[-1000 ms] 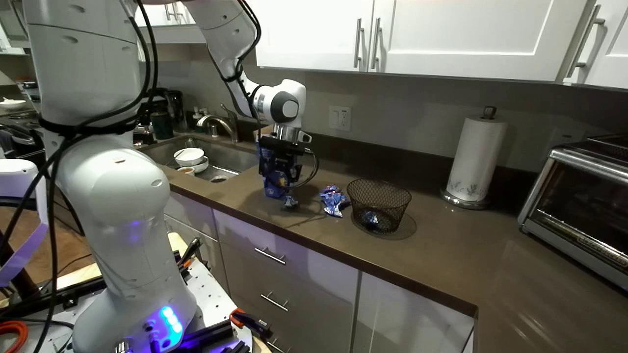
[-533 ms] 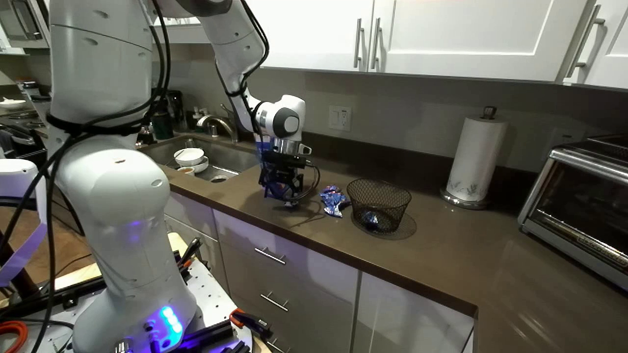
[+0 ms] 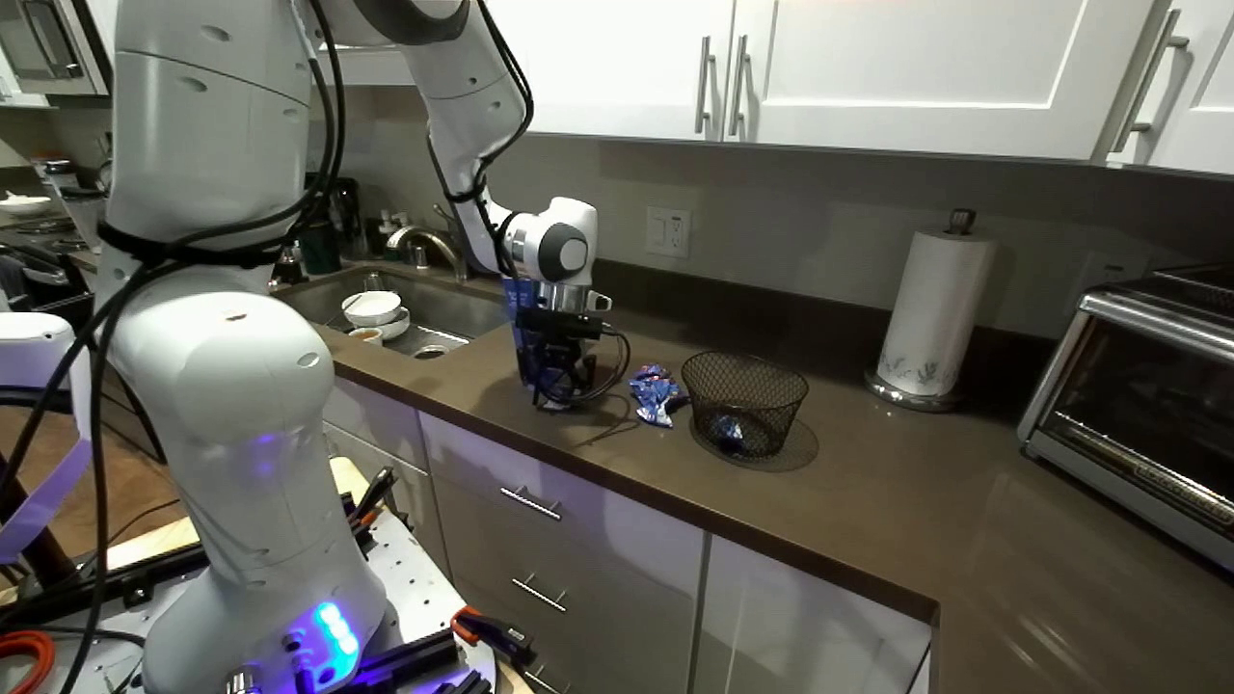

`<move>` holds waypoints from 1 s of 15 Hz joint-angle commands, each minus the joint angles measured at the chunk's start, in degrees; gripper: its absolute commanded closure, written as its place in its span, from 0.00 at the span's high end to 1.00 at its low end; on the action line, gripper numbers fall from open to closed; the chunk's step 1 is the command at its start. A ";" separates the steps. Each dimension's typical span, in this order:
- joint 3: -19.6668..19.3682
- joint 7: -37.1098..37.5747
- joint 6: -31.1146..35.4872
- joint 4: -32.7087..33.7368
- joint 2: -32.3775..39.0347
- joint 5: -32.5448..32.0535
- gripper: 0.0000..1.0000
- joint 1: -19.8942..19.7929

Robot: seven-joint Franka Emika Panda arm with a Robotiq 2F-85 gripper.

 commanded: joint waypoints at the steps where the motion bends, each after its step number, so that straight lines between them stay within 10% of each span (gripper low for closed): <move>1: 0.05 2.03 1.48 -0.29 0.67 -1.77 0.26 0.07; 6: -0.16 1.74 1.09 -0.08 0.46 -1.74 0.02 -0.23; 15: 0.06 -1.86 -17.07 1.95 -8.82 2.98 0.04 -2.99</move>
